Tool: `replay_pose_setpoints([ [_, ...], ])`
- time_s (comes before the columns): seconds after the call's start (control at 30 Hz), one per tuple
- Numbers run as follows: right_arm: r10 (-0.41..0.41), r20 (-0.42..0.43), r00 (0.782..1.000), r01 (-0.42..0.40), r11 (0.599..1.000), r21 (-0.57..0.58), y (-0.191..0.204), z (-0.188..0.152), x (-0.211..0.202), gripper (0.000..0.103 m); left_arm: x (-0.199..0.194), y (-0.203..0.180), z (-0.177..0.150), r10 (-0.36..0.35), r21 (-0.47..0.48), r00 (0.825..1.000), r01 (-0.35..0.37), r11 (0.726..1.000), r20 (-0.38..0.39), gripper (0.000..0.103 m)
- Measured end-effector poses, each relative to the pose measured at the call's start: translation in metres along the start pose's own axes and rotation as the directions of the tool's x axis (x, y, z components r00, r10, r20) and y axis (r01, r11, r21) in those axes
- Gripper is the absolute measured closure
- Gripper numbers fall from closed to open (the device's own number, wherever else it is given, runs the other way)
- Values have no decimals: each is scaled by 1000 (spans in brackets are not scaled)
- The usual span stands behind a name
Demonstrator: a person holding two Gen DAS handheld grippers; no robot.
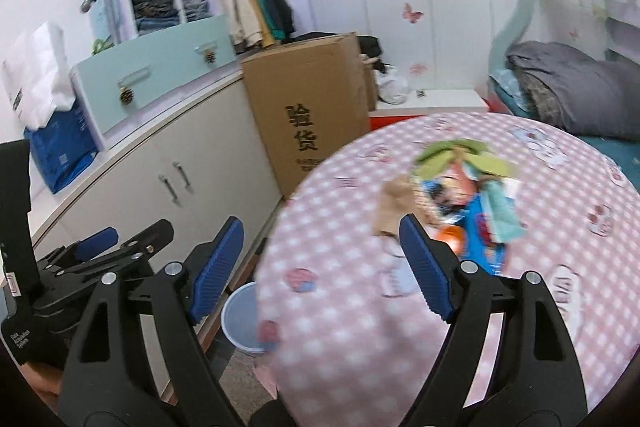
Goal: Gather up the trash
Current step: 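Grasp the tan cloth with the left gripper while the right gripper grasps the teal package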
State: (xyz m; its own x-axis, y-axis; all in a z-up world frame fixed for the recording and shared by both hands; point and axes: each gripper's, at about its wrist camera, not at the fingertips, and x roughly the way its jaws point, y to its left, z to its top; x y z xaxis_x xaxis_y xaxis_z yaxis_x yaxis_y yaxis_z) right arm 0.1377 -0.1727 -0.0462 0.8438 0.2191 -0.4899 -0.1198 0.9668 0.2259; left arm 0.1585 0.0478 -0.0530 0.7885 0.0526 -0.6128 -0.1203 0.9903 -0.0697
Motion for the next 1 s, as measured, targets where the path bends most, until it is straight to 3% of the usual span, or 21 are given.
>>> replay_pose_setpoints([
  [0.4, -127, -31, 991, 130, 982, 136, -111, -6, -12, 23, 26, -79, -8, -129, 58, 984, 137, 989, -121, 15],
  [0.67, -139, -80, 987, 151, 972, 178, -140, -13, 4, 23, 56, -114, -11, -150, 92, 970, 170, 981, -190, 15],
  [0.8, -137, -111, 984, 156, 971, 183, -148, -17, 19, 23, 65, -124, -10, -143, 112, 971, 166, 980, -193, 15],
  [1.0, -133, -115, 984, 155, 964, 216, -158, -16, 28, 23, 82, -143, -1, -193, 116, 962, 218, 969, -192, 15],
])
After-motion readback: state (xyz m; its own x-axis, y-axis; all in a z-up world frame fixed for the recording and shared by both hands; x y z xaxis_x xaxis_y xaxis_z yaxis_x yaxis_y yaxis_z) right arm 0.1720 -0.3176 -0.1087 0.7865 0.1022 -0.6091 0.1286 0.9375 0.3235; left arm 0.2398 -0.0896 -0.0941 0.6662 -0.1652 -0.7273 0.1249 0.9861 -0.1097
